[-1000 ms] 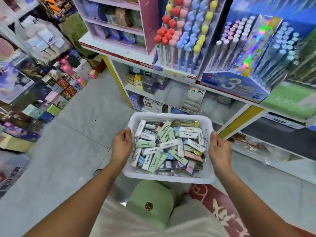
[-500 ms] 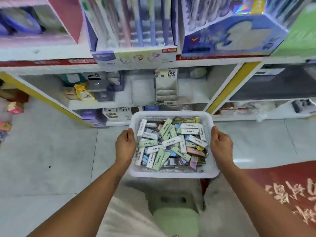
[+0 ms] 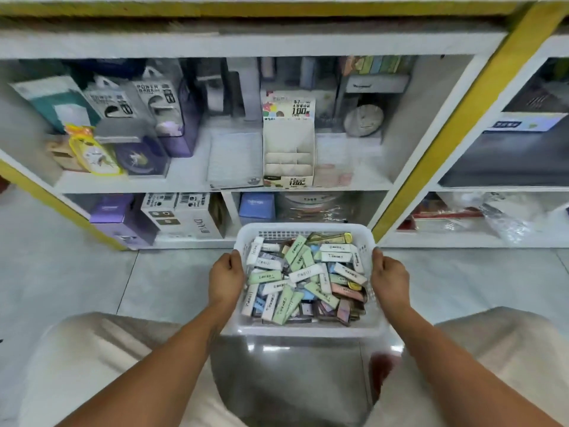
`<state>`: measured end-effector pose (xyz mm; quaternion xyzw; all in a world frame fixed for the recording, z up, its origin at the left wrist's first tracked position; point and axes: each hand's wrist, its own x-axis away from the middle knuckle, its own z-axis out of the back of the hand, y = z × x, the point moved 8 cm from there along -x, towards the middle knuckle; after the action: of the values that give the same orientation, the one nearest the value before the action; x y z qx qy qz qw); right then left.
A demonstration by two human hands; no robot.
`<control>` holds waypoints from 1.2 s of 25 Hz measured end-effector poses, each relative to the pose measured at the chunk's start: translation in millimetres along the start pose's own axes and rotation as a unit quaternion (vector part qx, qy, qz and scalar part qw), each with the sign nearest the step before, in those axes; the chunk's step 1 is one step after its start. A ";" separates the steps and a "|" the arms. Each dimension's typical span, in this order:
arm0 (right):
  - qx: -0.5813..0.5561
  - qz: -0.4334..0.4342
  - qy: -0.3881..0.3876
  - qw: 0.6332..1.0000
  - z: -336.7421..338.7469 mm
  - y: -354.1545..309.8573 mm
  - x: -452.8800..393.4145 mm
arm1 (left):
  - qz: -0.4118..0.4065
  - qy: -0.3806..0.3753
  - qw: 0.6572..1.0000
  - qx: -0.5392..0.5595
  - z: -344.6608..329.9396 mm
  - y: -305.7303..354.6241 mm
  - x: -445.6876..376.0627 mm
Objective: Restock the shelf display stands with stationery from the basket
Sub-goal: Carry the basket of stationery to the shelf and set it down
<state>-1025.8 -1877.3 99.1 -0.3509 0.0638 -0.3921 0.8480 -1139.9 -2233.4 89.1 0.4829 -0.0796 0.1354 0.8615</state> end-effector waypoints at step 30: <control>0.023 -0.060 -0.108 0.992 -94.6 66.6 -31.5 | 0.148 -0.112 0.969 -0.165 -58.9 -76.7 -43.6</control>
<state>-1042.3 -1876.8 -19.7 -0.3749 -0.0589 -0.4036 0.8325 -1157.2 -2228.1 -15.5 0.3287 -0.2679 0.1914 0.8852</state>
